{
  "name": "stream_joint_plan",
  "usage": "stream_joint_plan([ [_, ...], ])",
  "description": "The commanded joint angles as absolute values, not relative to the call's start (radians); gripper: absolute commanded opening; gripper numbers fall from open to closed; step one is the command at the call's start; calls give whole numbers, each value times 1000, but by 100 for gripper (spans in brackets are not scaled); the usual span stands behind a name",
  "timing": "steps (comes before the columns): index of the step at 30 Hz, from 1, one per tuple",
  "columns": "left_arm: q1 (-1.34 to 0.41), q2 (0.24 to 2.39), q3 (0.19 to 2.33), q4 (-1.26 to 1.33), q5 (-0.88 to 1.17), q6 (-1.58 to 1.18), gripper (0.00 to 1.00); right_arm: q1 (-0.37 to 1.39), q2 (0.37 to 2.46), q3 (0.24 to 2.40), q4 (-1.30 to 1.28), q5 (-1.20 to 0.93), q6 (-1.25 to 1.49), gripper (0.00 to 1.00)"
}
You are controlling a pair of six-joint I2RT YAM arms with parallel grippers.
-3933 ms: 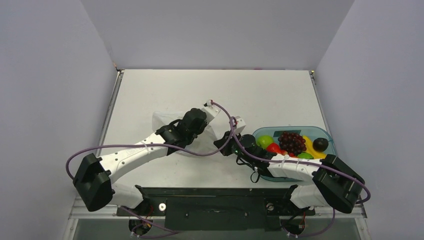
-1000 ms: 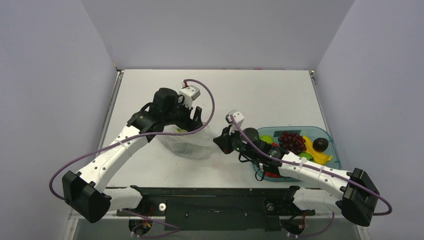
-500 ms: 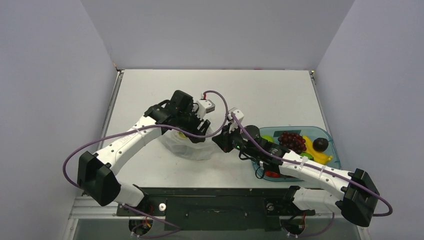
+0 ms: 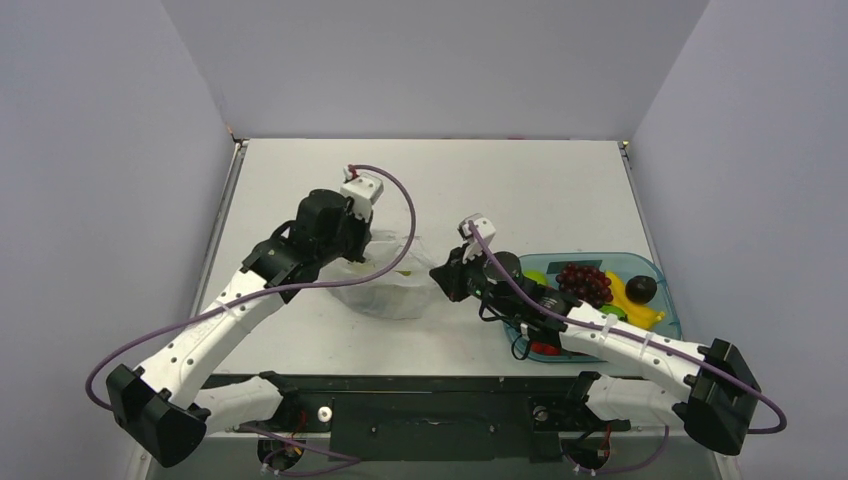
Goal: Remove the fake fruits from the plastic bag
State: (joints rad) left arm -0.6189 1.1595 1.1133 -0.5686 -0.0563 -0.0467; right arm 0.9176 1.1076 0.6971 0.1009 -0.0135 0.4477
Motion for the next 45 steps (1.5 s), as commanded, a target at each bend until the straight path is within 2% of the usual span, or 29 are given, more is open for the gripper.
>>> stream_joint_plan([
  [1, -605, 1122, 1152, -460, -299, -209, 0, 915, 1077, 752, 66, 140, 483, 0],
  [6, -504, 1132, 1213, -424, -478, -438, 0, 883, 1126, 885, 17, 308, 527, 0],
  [11, -259, 1290, 1443, -518, -340, -619, 0, 801, 1294, 1223, -102, 355, 485, 0],
  [15, -170, 1372, 1664, -585, -298, -602, 0, 740, 1402, 1450, -216, 378, 395, 0],
  [21, -107, 1363, 1778, -667, -226, -503, 0, 663, 1474, 1601, -301, 289, 333, 0],
  [24, -107, 1284, 1674, -648, -124, -495, 0, 668, 1458, 1526, -293, 198, 315, 0],
  [27, -108, 1132, 1436, -600, -27, -532, 0, 710, 1412, 1412, -280, 151, 315, 0],
  [34, -110, 725, 928, -642, 54, -717, 0, 918, 1228, 1071, -247, 153, 363, 22],
  [36, -110, 603, 843, -678, 83, -760, 0, 974, 1189, 1005, -271, 182, 390, 27],
  [39, -109, 439, 774, -736, 136, -810, 0, 1039, 1140, 945, -305, 210, 422, 36],
  [45, -109, 311, 762, -884, 173, -832, 2, 1091, 1099, 976, -380, 241, 431, 56],
])
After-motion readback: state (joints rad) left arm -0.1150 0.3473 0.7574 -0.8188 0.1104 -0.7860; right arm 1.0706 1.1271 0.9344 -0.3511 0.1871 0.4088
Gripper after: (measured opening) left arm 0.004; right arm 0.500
